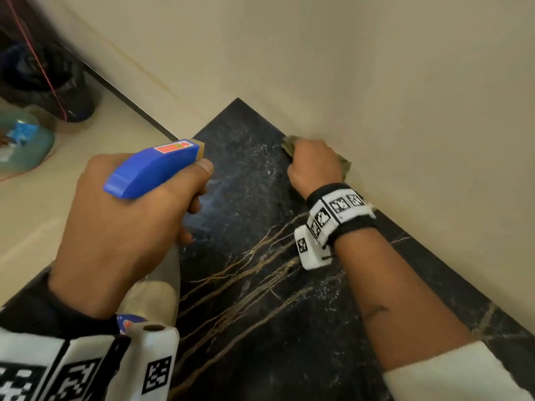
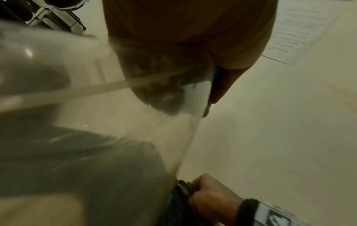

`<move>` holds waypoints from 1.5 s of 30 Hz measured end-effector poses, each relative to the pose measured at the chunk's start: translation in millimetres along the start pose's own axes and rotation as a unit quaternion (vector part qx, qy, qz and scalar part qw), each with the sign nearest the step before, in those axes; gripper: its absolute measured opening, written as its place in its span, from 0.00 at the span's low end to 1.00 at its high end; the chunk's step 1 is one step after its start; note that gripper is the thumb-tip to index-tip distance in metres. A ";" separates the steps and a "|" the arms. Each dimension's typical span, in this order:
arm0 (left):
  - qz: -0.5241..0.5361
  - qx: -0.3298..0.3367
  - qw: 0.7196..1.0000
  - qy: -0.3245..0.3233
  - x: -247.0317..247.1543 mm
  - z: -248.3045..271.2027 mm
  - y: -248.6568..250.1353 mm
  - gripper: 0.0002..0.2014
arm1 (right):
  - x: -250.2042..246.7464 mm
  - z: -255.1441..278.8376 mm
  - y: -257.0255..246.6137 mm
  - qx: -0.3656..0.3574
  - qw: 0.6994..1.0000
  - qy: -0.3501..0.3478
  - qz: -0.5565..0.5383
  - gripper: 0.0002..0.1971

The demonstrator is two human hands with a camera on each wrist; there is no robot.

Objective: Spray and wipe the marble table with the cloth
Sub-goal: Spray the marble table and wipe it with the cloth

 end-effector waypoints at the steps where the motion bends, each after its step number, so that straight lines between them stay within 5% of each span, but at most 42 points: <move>1: 0.018 -0.011 0.999 0.025 -7.9 -4.4 -7.3 0.19 | 1.7 -13.2 -16.3 -0.016 1.000 0.005 -0.014 0.12; 9: 0.057 -0.064 0.993 0.079 -46.8 -25.9 -32.3 0.29 | 17.1 -96.5 -96.4 -0.065 0.993 0.019 -0.101 0.16; 15: 0.052 -0.065 0.992 0.096 -50.8 -30.4 -33.8 0.25 | 32.1 -88.3 -105.2 -0.208 0.967 0.040 -0.142 0.34; 22: 0.044 -0.090 0.991 0.086 -54.7 -37.1 -42.3 0.26 | 21.2 -109.7 -97.7 -0.095 0.987 0.042 -0.125 0.26; 26: 0.054 -0.079 0.990 0.100 -56.2 -33.3 -40.9 0.26 | 30.9 -76.1 -140.5 -0.261 0.961 -0.008 -0.095 0.29; 28: 0.057 -0.080 0.990 0.099 -54.4 -35.4 -40.7 0.26 | 35.3 -68.8 -146.2 -0.285 0.956 -0.030 -0.068 0.29; 35: 0.075 -0.072 0.989 0.101 -60.2 -33.8 -39.8 0.22 | 16.0 -95.0 -117.6 -0.114 0.992 0.037 -0.048 0.23; 39: 0.080 -0.065 0.989 0.109 -63.8 -31.5 -36.7 0.20 | 17.5 -98.4 -71.9 -0.025 0.998 -0.036 -0.051 0.14; 45: 0.079 -0.013 0.990 0.117 -56.1 -15.6 -18.9 0.19 | 7.1 -37.4 35.4 0.054 0.990 -0.131 0.003 0.16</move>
Point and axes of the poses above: each hand's wrist, its own z-axis away from the middle knuckle, its own x-axis out of the palm, y = z × x, the point moved 9 cm from there along -z, towards the middle knuckle, and after that the axes turned 10 degrees about y, right-handed, at the moved point
